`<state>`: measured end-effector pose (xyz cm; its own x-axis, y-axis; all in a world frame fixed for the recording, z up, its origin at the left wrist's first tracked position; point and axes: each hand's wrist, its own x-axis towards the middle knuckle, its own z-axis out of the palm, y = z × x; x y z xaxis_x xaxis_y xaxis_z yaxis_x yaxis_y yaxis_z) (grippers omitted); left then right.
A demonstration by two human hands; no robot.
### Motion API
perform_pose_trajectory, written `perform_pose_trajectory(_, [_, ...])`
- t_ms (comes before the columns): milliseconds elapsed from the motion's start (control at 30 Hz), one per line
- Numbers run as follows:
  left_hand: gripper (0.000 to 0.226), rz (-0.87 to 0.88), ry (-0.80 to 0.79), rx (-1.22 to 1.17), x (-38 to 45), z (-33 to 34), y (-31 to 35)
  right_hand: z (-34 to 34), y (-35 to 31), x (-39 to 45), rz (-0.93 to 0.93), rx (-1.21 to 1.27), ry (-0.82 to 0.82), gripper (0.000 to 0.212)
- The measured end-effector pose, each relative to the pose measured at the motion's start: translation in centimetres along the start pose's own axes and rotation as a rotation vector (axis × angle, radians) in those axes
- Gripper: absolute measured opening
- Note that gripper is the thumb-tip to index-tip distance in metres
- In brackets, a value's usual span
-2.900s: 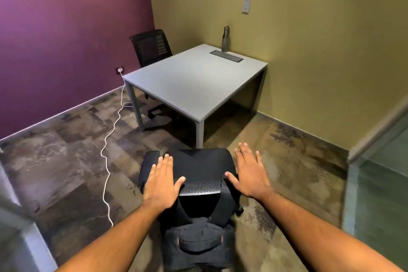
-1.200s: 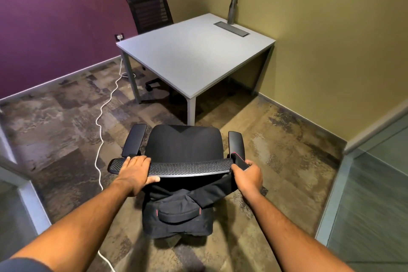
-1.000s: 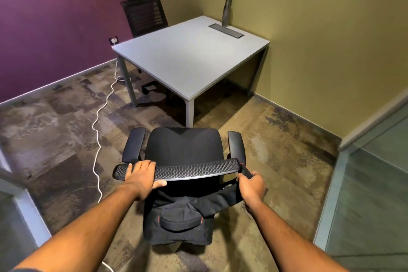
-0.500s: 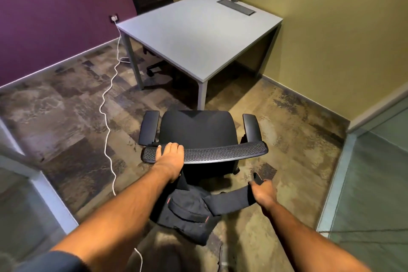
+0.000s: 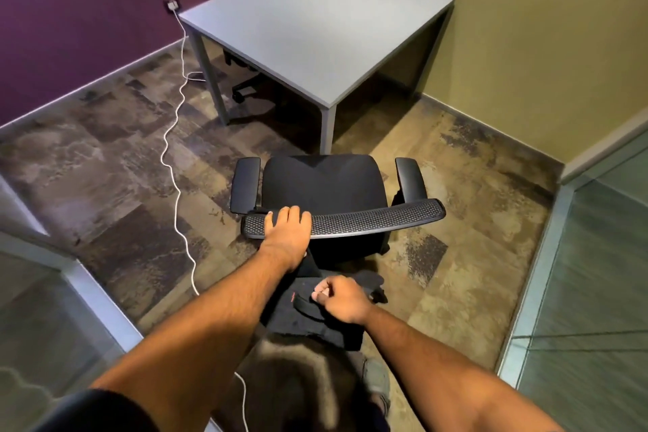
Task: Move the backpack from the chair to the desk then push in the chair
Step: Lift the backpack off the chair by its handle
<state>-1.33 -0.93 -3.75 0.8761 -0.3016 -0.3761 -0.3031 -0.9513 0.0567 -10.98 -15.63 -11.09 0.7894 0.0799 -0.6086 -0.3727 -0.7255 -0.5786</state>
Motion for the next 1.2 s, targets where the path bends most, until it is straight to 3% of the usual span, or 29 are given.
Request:
perform_pose_trajectory(233, [0.079,0.025,0.051,0.010,-0.3,0.5,-0.4,1.2,0.0,-0.1,0.018,-0.255,-0.118,0.043])
perform_pose_trajectory(467, [0.078,0.123,0.081,0.005,-0.6,-1.4,-2.7,-0.8,-1.4,-0.6,-0.059,-0.293,-0.012,0.029])
perform_pose_trajectory(633, [0.069,0.135,0.093,-0.059,-1.8,-2.2,-5.7,-2.3,-2.8,-1.5,-0.172,-0.275,0.086,0.038])
perform_pose_trajectory(1033, [0.057,-0.235,0.203,-0.588,-7.0,2.1,-9.7,-3.9,-6.0,-4.8,-0.301,-0.348,0.092,0.045])
perform_pose_trajectory(1200, [0.046,-0.153,0.078,-0.574,-8.4,6.3,-7.5,-2.8,-5.1,-5.7,-0.334,-0.387,0.054,0.034])
